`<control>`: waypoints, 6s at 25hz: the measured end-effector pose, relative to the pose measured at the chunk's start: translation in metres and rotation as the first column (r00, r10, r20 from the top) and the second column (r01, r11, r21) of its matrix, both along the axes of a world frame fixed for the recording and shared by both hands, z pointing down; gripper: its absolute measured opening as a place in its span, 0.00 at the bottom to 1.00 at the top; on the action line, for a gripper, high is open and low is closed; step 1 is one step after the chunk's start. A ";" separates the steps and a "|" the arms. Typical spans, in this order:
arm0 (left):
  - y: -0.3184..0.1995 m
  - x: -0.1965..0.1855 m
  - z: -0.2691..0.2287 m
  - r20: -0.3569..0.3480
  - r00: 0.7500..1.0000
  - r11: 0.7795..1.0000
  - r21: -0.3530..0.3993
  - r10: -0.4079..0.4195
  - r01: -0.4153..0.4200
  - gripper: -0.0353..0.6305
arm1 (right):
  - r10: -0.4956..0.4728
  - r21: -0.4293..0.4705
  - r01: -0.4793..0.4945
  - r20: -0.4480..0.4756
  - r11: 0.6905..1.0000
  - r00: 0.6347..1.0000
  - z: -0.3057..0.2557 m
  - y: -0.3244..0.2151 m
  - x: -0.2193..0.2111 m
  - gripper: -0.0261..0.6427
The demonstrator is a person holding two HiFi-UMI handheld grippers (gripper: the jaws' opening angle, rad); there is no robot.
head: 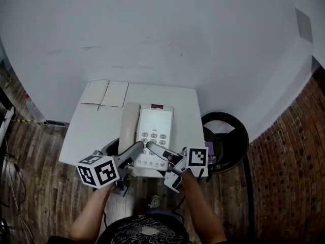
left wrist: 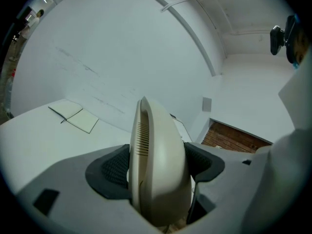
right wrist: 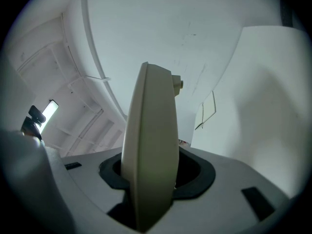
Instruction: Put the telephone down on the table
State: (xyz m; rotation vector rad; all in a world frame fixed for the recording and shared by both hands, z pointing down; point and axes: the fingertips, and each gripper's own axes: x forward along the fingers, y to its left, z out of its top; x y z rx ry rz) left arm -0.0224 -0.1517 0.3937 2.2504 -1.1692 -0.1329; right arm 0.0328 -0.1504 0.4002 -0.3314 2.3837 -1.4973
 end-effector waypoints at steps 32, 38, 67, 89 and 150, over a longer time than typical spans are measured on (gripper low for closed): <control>-0.140 -0.053 0.099 0.012 0.994 0.972 -0.209 -0.105 0.105 0.58 | -0.139 -0.171 0.131 -0.035 0.976 0.990 0.099 -0.143 -0.053 0.32; -0.177 -0.069 0.139 -0.005 0.998 0.954 -0.295 -0.060 0.056 0.58 | -0.101 -0.260 0.077 -0.079 0.962 0.992 0.140 -0.176 -0.068 0.32; -0.247 -0.081 0.216 0.013 0.997 0.906 -0.419 0.076 -0.063 0.56 | -0.033 -0.314 -0.081 -0.344 0.946 0.939 0.209 -0.243 -0.084 0.31; -0.246 -0.082 0.220 0.068 0.997 0.910 -0.415 0.027 0.004 0.56 | -0.022 -0.205 -0.158 -0.673 0.966 0.739 0.219 -0.248 -0.065 0.50; -0.247 -0.084 0.077 0.306 0.949 0.991 -0.089 -0.069 0.101 0.43 | 0.252 0.246 -0.086 -0.800 0.966 0.544 0.089 -0.258 -0.006 0.38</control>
